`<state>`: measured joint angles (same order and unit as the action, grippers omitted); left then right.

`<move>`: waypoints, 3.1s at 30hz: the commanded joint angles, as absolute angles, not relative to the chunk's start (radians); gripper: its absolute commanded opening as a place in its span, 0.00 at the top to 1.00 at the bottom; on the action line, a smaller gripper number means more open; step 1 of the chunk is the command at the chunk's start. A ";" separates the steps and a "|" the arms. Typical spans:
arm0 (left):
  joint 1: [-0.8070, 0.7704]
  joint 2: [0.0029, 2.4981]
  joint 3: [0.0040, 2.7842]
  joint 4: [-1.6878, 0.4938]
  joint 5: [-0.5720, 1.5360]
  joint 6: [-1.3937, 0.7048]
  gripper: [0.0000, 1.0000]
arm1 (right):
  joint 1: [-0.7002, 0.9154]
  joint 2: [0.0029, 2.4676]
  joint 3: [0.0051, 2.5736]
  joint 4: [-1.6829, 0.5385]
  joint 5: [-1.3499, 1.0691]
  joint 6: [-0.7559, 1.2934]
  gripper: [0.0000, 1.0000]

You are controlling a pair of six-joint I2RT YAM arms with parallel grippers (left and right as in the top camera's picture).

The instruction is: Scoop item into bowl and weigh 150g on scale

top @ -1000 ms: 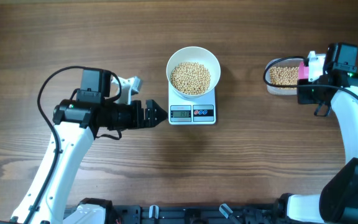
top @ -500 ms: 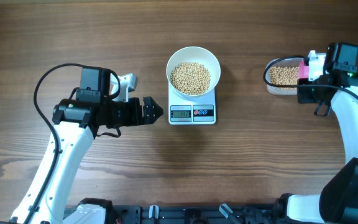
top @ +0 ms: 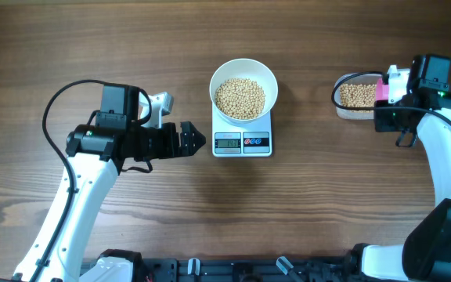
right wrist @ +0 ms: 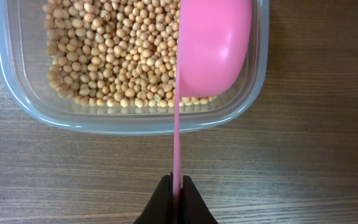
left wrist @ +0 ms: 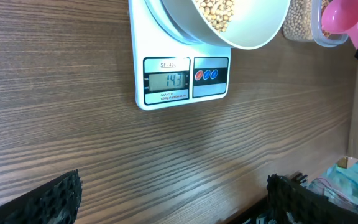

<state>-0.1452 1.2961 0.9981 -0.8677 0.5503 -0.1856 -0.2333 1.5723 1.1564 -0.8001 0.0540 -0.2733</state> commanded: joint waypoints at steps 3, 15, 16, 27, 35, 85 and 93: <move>-0.149 1.295 1.021 -0.864 0.563 -0.188 0.00 | -0.227 1.582 1.163 -0.801 0.070 -0.262 0.96; -0.149 1.295 1.021 -0.864 0.563 -0.188 0.00 | -0.160 1.582 1.163 -0.821 0.176 -0.287 0.96; -0.149 1.295 1.021 -0.864 0.563 -0.188 0.00 | -0.160 1.582 1.163 -0.821 0.184 -0.287 0.96; -0.149 1.295 1.021 -0.864 0.563 -0.188 0.00 | -0.160 1.583 1.163 -0.778 0.195 -0.288 0.96; -0.149 1.295 1.021 -0.864 0.563 -0.188 0.00 | -0.160 1.615 1.163 -0.797 0.191 -0.286 0.96; -0.149 1.295 1.021 -0.864 0.563 -0.188 0.00 | -0.173 1.634 1.163 -0.818 -0.313 -0.041 0.96; -0.149 1.295 1.021 -0.864 0.563 -0.188 0.00 | -0.179 1.634 1.163 -0.815 -0.317 0.010 0.96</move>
<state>-0.1452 1.2961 0.9981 -0.8673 0.5503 -0.1856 -0.1761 1.6176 1.1564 -0.8219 -0.2626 -0.0292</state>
